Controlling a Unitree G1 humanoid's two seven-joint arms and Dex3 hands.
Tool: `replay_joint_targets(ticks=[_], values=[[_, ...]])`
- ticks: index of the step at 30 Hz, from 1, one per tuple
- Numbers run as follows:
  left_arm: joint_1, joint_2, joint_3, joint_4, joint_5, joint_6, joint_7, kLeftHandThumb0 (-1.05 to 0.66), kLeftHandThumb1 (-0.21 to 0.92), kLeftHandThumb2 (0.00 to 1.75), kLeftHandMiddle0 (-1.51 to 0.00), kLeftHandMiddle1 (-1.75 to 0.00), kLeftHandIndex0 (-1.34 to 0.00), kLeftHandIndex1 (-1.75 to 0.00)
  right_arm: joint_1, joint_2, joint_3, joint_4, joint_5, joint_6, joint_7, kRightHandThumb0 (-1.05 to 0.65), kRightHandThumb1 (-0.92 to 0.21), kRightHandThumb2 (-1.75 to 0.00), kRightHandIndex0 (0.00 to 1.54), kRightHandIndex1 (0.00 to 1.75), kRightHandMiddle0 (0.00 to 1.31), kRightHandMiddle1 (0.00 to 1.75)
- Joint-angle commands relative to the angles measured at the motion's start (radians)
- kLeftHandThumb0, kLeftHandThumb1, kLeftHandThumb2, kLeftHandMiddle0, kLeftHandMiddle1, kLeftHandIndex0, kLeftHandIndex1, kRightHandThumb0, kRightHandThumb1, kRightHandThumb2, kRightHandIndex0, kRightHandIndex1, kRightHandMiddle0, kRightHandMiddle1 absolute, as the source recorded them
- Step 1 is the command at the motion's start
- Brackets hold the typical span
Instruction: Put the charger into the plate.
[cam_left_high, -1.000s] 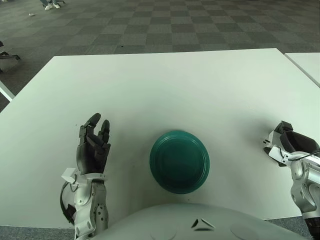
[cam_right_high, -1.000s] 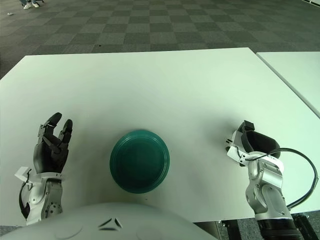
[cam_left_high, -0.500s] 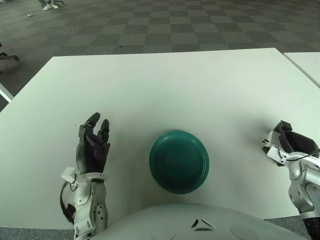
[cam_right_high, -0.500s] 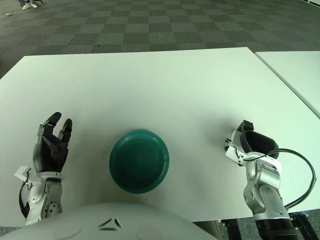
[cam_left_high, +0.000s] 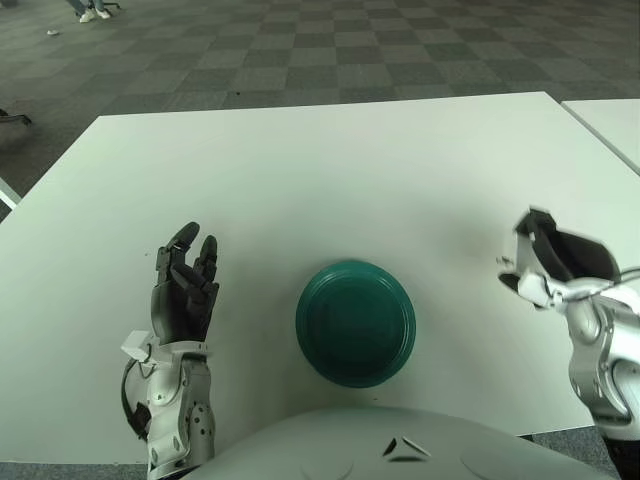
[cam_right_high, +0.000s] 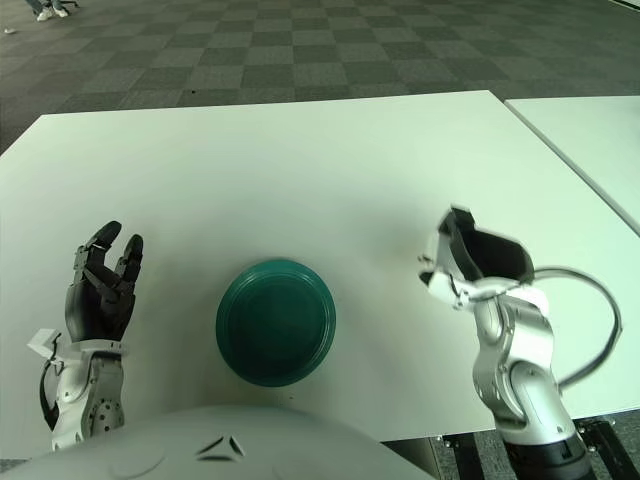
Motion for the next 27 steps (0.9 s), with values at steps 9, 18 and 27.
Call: replay_joint_targets(ticks=[9,18,27], values=[[0.057,-0.025,-0.038,-0.07,0.02,0.012,0.023,-0.94,0.92,1.02,-0.39,-0.03,0.0,-0.98,-0.221,0.188,0.264,-0.027,-0.039,-0.172,-0.019,-0.44,-0.45,-1.14,0.93,1.75,0.51,1.75],[0.112,-0.059,-0.093,-0.11,0.055,-0.006,0.039,-0.94,0.92,1.02,-0.4,-0.03,0.0,-0.98,-0.261,0.231,0.336,-0.012,0.067,-0.294,0.053,-0.45,-0.42,-1.18,1.0,1.75,0.53,1.75],[0.171,-0.089,-0.183,-0.143,0.109,-0.041,0.08,-0.94,0.92,1.02,-0.4,-0.03,0.0,-0.98,-0.222,0.243,0.438,-0.006,0.093,-0.361,0.126,-0.44,-0.43,-1.18,1.06,1.75,0.52,1.75]])
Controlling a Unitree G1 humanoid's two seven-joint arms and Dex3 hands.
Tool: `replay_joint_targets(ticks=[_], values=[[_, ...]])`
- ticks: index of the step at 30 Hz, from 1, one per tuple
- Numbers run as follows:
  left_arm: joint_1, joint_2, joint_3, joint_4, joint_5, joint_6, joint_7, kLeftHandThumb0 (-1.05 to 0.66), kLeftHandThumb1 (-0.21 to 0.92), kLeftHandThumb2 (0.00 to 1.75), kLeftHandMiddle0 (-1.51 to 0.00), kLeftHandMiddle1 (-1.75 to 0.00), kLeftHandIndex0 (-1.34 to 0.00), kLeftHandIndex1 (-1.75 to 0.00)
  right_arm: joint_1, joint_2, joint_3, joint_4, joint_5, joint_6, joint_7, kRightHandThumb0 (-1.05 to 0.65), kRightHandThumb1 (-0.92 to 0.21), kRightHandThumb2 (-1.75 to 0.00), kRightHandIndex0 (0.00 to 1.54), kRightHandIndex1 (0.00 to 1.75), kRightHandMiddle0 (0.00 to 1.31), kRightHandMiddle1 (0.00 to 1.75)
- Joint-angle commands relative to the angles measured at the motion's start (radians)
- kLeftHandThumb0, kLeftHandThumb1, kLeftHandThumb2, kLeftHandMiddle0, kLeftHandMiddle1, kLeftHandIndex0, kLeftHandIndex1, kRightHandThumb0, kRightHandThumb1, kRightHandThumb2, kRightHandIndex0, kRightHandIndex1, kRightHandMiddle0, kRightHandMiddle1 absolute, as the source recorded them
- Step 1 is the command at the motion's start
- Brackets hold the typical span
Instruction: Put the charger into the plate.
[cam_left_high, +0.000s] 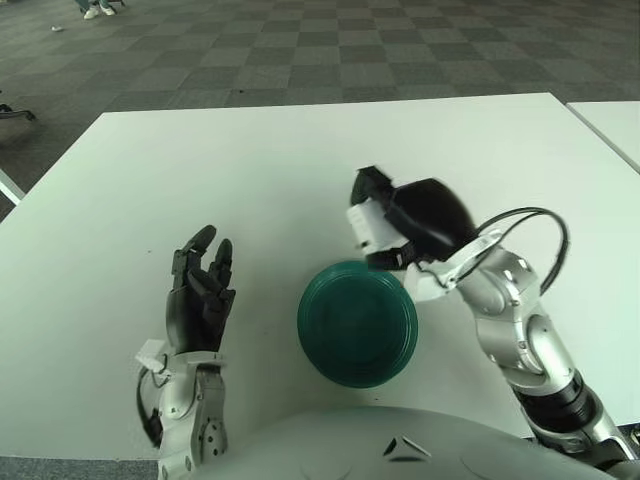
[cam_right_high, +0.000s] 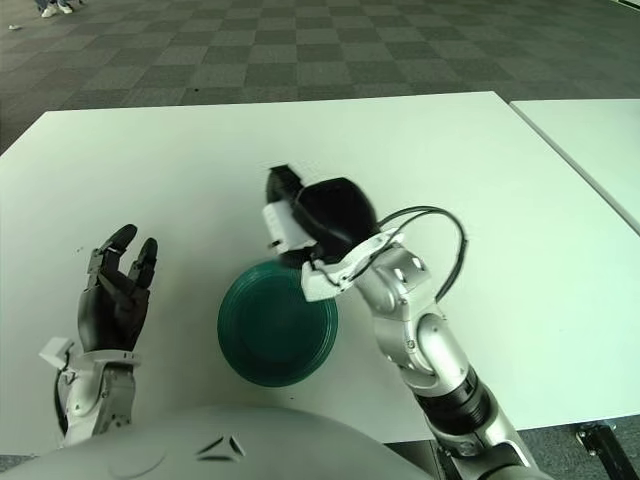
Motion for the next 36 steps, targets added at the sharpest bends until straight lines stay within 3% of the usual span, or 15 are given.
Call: replay_joint_targets(ticks=[1,5,18,28,33,36], values=[[0.064,-0.051,-0.034,-0.019,0.028,-0.027,0.031,-0.94,0.92,1.02,-0.4,-0.03,0.0,-0.98,0.043,-0.015,0.021,0.01,0.027,-0.049,-0.004,-0.44,-0.43,-1.17,1.06,1.75,0.52,1.75],[0.087,-0.057,-0.08,-0.016,0.052,-0.056,0.055,-0.94,0.92,1.02,-0.4,-0.03,0.0,-0.98,0.1,-0.052,0.019,0.027,0.062,-0.108,-0.012,-0.44,-0.44,-1.16,1.07,1.75,0.52,1.75],[0.123,-0.048,-0.197,-0.012,0.108,-0.113,0.145,-0.94,0.92,1.02,-0.4,-0.03,0.0,-0.98,0.171,-0.187,-0.031,0.054,0.104,-0.297,-0.036,-0.44,-0.44,-1.16,1.02,1.75,0.51,1.75],[0.129,-0.04,-0.26,-0.007,0.143,-0.133,0.204,-0.94,0.92,1.02,-0.4,-0.03,0.0,-0.98,0.193,-0.227,-0.034,0.104,0.08,-0.379,-0.048,-0.45,-0.42,-1.19,0.94,1.75,0.53,1.75],[0.127,-0.038,-0.282,0.008,0.156,-0.148,0.227,-0.94,0.92,1.02,-0.4,-0.02,0.0,-0.98,0.224,-0.234,-0.033,0.126,0.019,-0.408,-0.091,-0.43,-0.51,-1.07,0.85,1.75,0.46,1.75],[0.153,0.052,-0.214,0.043,0.14,-0.106,0.187,-0.9,0.92,1.0,-0.34,-0.01,0.0,-0.94,0.23,-0.251,-0.038,0.132,-0.027,-0.428,-0.112,-0.41,-0.61,-0.94,0.78,1.75,0.39,1.75]])
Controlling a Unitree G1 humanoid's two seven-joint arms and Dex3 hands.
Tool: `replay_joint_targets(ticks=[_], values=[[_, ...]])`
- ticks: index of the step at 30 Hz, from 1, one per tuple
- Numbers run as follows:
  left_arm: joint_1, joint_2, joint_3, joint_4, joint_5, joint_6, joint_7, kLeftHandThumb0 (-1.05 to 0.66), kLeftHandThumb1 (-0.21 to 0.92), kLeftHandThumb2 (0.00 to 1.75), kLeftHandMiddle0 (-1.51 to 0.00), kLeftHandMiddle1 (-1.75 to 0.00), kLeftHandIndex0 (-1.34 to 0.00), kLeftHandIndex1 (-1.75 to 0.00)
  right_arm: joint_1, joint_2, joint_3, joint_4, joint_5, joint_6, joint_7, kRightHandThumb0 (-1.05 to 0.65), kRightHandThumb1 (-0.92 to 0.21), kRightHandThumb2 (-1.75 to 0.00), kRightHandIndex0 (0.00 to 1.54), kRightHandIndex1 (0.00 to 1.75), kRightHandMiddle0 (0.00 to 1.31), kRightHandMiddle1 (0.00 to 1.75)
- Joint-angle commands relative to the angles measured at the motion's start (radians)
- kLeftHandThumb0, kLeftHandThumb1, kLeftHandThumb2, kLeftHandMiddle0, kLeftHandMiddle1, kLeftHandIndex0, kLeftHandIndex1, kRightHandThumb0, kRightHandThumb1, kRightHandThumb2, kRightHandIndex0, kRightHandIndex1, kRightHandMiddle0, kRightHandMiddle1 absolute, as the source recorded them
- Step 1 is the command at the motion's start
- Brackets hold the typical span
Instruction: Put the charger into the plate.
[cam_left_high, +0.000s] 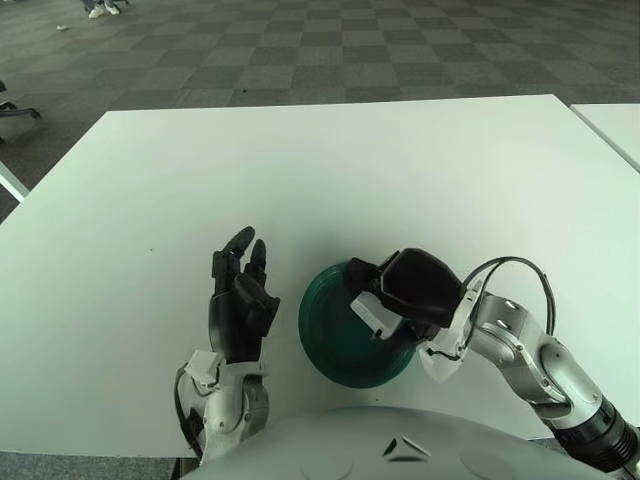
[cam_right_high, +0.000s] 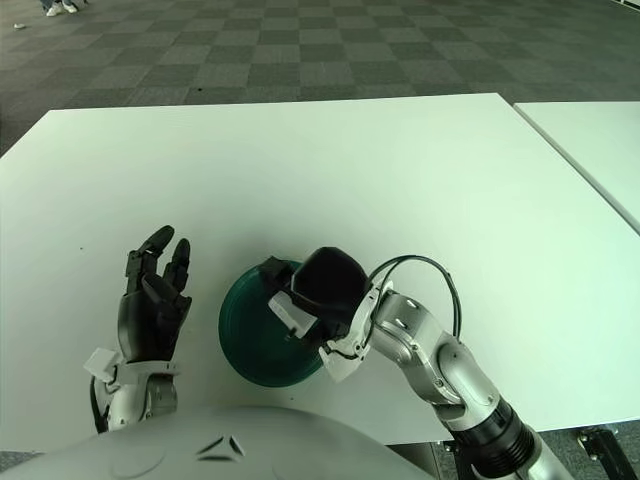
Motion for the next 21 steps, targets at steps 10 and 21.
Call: replay_joint_targets(ticks=[10,21], values=[[0.042,0.028,0.032,0.042,0.051,0.043,-0.03,-0.88,0.92,0.99,-0.26,0.0,0.0,-0.78,-0.003,-0.099,-0.052,0.004,-0.068,-0.102,-0.034,-0.88,-0.91,-0.92,0.26,0.66,0.02,0.99],[0.023,-0.012,-0.012,0.025,0.109,0.049,-0.013,-0.89,0.92,0.99,-0.24,0.0,0.0,-0.72,-0.014,-0.1,-0.059,0.0,-0.058,-0.136,-0.001,-0.97,-0.92,-1.04,0.22,0.18,0.0,0.46]])
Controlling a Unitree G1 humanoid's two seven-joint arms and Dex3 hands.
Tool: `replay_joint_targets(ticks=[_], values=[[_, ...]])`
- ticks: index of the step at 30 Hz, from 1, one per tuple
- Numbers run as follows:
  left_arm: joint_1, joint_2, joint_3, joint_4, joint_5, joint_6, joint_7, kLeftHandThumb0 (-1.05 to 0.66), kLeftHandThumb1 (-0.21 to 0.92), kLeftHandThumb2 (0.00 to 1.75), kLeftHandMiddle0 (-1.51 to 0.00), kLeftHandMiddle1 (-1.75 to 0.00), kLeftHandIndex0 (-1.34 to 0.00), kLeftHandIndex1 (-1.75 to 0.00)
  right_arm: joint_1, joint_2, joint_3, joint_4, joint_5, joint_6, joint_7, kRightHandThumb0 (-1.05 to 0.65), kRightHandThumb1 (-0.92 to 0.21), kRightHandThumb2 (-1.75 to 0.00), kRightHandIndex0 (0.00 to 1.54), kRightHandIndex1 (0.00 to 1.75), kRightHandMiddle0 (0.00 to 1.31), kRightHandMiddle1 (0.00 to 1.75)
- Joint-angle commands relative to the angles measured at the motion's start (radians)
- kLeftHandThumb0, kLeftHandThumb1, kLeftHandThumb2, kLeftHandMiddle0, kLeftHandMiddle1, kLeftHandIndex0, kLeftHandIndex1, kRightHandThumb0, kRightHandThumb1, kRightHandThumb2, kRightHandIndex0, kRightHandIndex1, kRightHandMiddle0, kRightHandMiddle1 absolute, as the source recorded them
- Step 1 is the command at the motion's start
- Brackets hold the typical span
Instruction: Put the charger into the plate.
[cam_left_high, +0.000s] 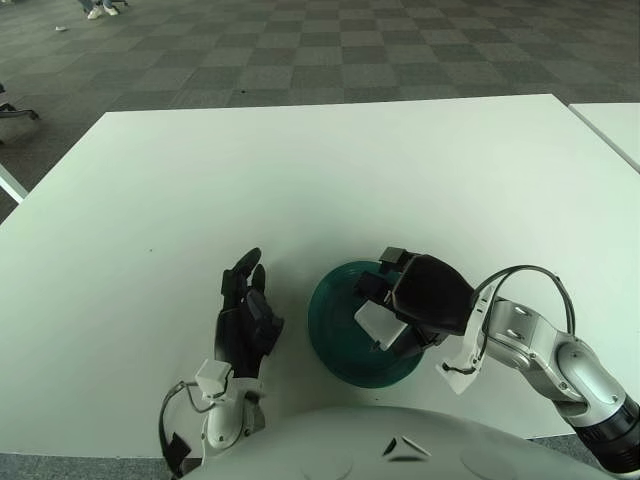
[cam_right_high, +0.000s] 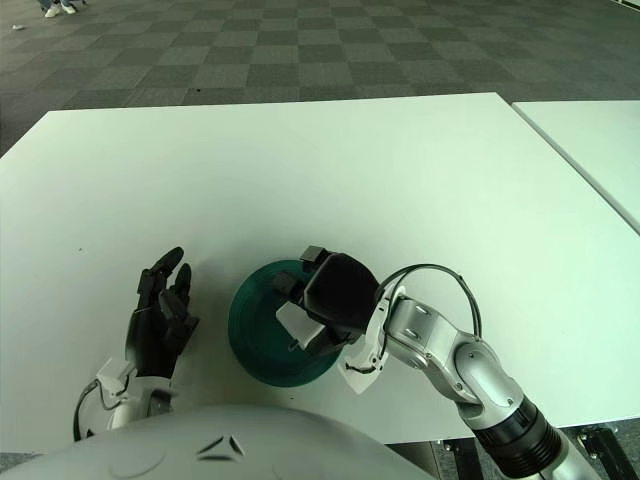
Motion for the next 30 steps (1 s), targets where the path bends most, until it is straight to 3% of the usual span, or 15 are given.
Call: replay_joint_targets(ticks=[1,7,10,23,27,30], values=[[0.002,-0.016,-0.013,-0.022,0.025,0.008,0.014,-0.89,0.92,0.99,-0.24,0.0,0.0,-0.72,-0.013,0.0,-0.015,-0.011,0.009,0.0,0.012,-0.97,-0.92,-1.04,0.22,0.17,0.0,0.46],[0.008,-0.015,-0.023,-0.035,0.056,0.029,0.029,-0.89,0.92,1.0,-0.25,-0.01,0.0,-0.72,-0.011,0.012,-0.059,-0.036,0.039,0.007,-0.01,-0.99,-0.92,-1.04,0.21,0.13,0.0,0.4],[0.013,-0.012,-0.02,-0.033,0.062,0.03,0.033,-0.89,0.92,1.01,-0.25,-0.01,0.0,-0.76,-0.006,0.032,-0.078,-0.027,0.055,-0.01,-0.068,-1.0,-0.92,-1.05,0.19,0.1,0.0,0.35],[-0.011,-0.023,-0.02,0.008,0.019,-0.003,0.022,-0.9,0.92,0.99,-0.28,-0.02,0.0,-0.91,0.015,0.101,-0.107,-0.004,0.112,-0.011,-0.173,-1.02,-0.92,-0.99,0.12,0.03,0.0,0.2],[-0.015,-0.015,-0.02,0.006,0.028,-0.001,0.022,-0.91,0.92,0.98,-0.27,-0.01,0.0,-0.89,0.032,0.164,-0.121,0.016,0.155,0.019,-0.224,-0.99,-0.92,-0.93,0.13,0.03,0.0,0.17],[-0.016,-0.011,-0.019,0.003,0.039,0.004,0.024,-0.9,0.92,0.98,-0.26,-0.01,0.0,-0.87,0.051,0.245,-0.135,0.046,0.305,0.069,-0.244,-0.97,-0.92,-0.9,0.15,0.04,0.0,0.21]])
